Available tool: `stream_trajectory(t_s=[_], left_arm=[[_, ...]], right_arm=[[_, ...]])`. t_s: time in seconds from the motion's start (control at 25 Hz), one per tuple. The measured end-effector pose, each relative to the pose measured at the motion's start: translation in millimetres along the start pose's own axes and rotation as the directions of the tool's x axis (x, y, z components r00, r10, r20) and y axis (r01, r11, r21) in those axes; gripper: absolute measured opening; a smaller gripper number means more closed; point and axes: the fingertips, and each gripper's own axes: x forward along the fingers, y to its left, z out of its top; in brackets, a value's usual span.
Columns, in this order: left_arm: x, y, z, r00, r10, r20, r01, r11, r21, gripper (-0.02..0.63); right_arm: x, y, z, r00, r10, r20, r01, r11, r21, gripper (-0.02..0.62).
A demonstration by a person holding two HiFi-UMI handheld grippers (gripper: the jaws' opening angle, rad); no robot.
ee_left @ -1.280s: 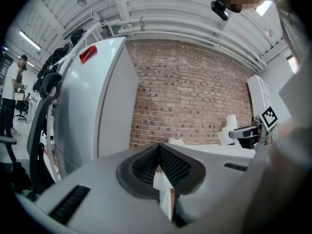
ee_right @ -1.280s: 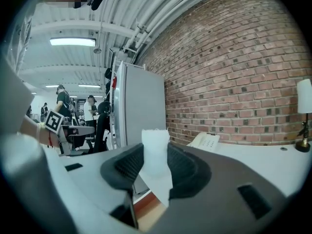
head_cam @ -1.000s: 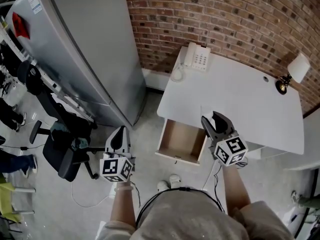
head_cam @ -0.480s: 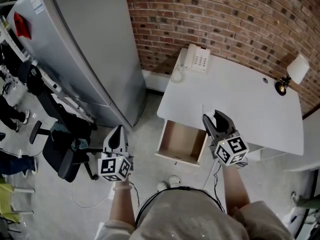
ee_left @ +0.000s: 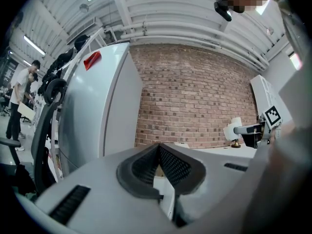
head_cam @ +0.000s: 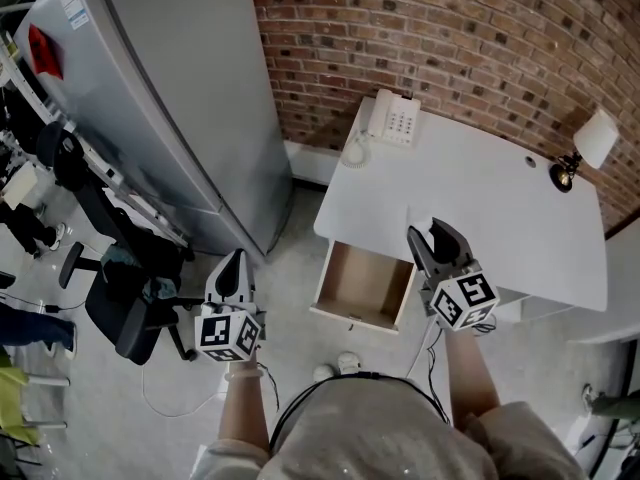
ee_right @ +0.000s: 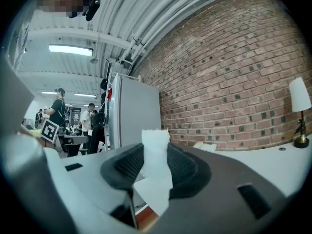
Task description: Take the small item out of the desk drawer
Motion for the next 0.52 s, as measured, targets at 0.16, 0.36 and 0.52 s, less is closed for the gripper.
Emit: stream_trajectory(t_s=[0.16,0.36,0.52], left_arm=[[0.9,1.1,0.8,1.0,0.003,0.0,-0.003,1.0,-0.001,0.005],[1.8,0.8,-0.5,1.0,0.002,-0.004,-0.002,1.0,0.0,0.005],[2.0,0.9,-1.5,1.0,0.004,-0.006,-0.004,1.0,0.0,0.005]], right_arm=[[-0.3,-0.8,0.2,1.0,-0.001,0.006,0.001,1.0,0.009,0.156],[-0.5,-2.2,-1.1,1.0,-0.003,0.013,0.003,1.0,0.019,0.156],[-1.1,-3.8,-0.2,1.0,-0.008,0.017,0.008,1.0,0.019,0.156]])
